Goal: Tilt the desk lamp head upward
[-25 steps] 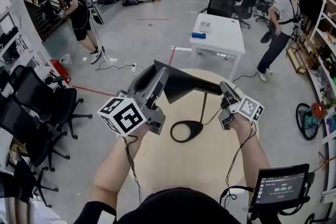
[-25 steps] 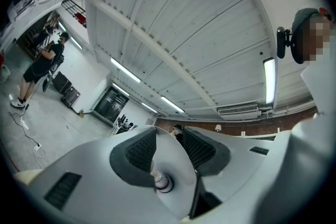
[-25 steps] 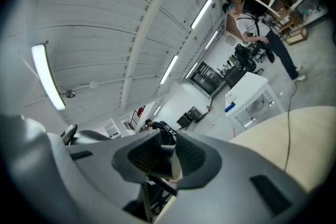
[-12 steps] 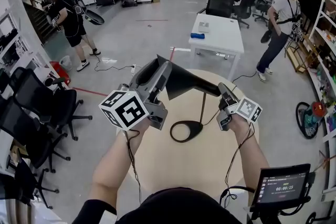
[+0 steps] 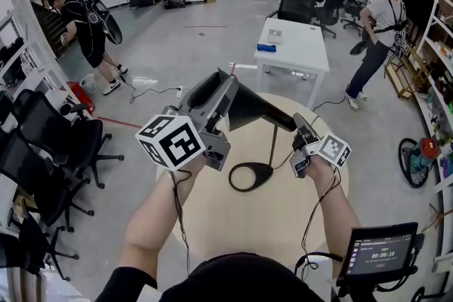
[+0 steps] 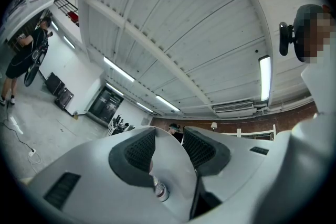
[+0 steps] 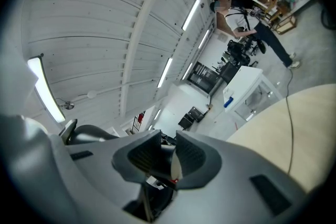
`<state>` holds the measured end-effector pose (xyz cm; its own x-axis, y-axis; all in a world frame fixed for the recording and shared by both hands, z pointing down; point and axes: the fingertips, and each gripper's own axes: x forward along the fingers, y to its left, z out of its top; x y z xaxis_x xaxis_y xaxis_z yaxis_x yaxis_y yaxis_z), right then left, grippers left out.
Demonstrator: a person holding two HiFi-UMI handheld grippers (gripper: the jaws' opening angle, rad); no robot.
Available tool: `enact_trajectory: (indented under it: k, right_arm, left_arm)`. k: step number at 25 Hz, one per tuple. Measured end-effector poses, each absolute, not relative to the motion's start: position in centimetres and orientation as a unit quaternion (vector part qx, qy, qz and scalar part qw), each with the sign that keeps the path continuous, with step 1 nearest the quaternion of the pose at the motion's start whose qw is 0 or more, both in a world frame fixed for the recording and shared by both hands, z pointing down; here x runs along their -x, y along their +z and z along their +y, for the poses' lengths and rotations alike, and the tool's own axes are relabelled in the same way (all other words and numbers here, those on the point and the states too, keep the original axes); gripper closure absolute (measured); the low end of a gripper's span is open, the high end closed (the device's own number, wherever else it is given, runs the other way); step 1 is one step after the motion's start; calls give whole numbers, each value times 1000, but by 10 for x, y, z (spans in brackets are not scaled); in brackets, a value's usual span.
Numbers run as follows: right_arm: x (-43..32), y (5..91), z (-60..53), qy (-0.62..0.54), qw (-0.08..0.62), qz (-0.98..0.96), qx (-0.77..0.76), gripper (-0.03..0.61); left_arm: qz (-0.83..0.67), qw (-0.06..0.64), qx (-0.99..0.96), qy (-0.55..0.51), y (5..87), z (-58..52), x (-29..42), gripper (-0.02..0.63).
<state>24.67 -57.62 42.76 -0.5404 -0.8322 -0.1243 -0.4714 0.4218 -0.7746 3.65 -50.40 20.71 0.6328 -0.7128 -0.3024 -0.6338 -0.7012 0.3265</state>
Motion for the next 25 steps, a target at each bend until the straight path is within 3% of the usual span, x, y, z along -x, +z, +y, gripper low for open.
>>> enact_trajectory:
  k: [15,25]
  right_arm:
    - [-245,433,-575,-377,291,786,394,489]
    - [-247,435,-572,-370,273,795,396,489]
  left_arm:
    - [-381,90,-896,-211,195,-511,-50,446]
    - [-378,91,-897,-209,201,-510,-50,446]
